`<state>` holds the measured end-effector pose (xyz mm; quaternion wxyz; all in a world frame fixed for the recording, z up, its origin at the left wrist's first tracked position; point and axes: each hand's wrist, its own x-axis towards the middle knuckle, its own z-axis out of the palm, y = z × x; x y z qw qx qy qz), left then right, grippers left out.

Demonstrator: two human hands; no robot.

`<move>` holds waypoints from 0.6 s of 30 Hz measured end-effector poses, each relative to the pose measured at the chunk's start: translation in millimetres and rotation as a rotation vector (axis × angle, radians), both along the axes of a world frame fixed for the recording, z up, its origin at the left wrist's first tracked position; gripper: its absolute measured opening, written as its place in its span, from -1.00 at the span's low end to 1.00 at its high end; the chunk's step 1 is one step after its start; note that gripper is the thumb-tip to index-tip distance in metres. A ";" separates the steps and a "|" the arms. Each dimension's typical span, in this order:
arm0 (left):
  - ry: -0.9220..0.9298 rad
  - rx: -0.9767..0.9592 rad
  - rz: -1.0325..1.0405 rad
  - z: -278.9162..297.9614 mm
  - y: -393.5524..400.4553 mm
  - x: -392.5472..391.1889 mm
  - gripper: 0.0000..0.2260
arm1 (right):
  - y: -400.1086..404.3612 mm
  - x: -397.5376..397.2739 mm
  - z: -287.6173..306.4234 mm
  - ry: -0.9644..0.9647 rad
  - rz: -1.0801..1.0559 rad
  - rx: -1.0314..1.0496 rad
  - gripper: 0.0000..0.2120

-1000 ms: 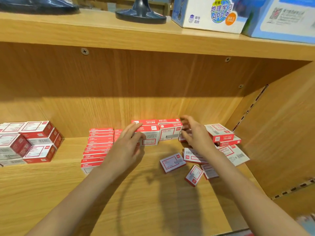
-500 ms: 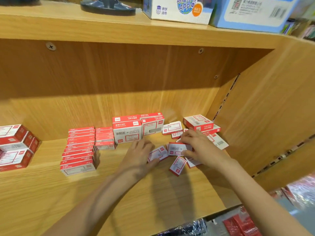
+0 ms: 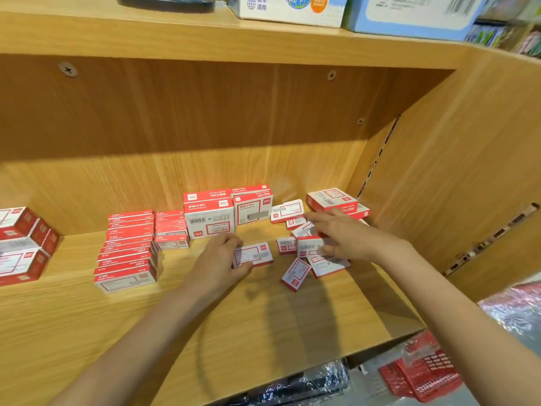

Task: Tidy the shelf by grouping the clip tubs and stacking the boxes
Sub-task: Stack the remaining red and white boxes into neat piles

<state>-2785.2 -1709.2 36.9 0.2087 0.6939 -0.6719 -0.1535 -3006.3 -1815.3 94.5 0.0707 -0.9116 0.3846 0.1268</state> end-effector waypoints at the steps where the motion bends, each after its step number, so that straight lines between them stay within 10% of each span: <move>1: 0.014 -0.001 -0.001 -0.5 1.3 1.1 -0.58 | -1.6 5.0 1.0 0.043 0.005 -0.022 -0.72; 18: 0.231 -0.186 0.103 4.3 30.5 22.0 -0.78 | 36.0 33.4 3.1 -0.714 -0.016 0.136 -0.48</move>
